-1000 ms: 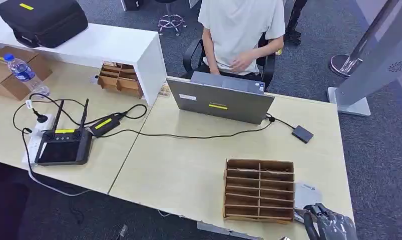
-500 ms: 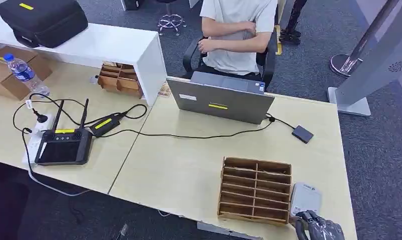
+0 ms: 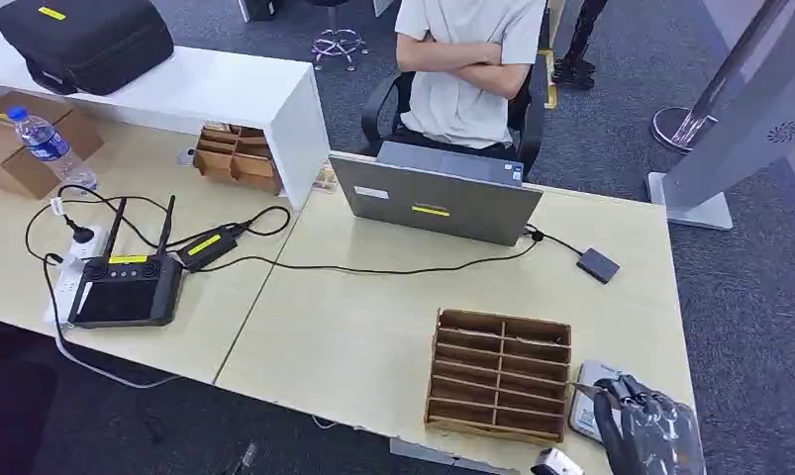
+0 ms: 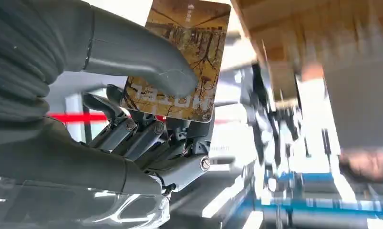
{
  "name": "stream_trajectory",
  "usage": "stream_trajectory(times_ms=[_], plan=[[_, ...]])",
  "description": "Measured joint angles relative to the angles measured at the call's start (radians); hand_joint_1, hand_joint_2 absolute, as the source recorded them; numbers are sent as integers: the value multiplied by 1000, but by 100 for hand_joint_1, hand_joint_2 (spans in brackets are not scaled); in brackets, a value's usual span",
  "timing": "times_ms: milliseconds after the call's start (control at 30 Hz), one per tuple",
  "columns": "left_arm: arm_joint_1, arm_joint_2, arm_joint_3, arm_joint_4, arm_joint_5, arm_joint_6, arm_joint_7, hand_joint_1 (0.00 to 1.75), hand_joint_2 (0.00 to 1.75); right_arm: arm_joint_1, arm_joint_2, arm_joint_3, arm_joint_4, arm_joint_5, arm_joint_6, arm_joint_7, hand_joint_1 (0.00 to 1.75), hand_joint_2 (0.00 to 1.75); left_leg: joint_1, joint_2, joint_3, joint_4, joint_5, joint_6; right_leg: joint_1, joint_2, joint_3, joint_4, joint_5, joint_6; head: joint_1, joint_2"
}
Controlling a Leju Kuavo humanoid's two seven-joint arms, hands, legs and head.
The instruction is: Pass the card to the sensor for recognition and then transmit it.
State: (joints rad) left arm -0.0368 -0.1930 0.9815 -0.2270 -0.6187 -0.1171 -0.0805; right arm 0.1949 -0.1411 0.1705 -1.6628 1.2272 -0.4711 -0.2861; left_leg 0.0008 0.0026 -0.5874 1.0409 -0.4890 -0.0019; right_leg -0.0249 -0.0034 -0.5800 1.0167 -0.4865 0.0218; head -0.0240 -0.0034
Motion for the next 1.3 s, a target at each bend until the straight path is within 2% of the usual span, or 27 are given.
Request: stream_trajectory(times_ms=[167,233,400,533,700,833,1033,1300], plan=[[0,1,0,0,-19,-9,3,0,175,-35,8,-8,-62,19,-38,-17,175,175,0,0,-1,0,0,0,0,0,0,0,0,0,0,0],[-1,1,0,0,-31,-10,5,0,175,-73,9,-12,-83,39,-33,-16,175,175,0,1,0,0,0,0,0,2,0,0,0,0,0,0],[-2,6,0,0,-83,-14,18,0,175,-237,9,5,-76,145,58,38,175,175,0,3,0,0,1,-2,1,3,0,0,2,-2,0,0],[-6,19,-10,0,-147,-19,14,0,175,-446,10,64,36,264,125,123,175,175,1,4,0,0,4,-3,1,4,0,1,4,-4,0,0],[-8,31,-27,0,-201,-30,16,0,175,-674,36,108,219,303,166,197,175,175,1,3,0,0,6,-3,2,3,-1,1,6,-5,0,0],[-10,37,-45,0,-229,-35,14,0,175,-808,66,132,356,328,198,251,175,175,1,2,-1,0,6,-4,3,2,-1,1,6,-5,0,0],[-12,40,-63,0,-259,-50,8,0,175,-927,109,162,502,329,207,314,175,175,1,2,-1,0,6,-4,3,3,-1,1,6,-5,0,0],[-13,40,-82,0,-288,-65,-5,0,175,-1009,157,189,606,329,226,368,175,175,1,2,-1,0,6,-4,3,3,-2,1,6,-5,0,0]])
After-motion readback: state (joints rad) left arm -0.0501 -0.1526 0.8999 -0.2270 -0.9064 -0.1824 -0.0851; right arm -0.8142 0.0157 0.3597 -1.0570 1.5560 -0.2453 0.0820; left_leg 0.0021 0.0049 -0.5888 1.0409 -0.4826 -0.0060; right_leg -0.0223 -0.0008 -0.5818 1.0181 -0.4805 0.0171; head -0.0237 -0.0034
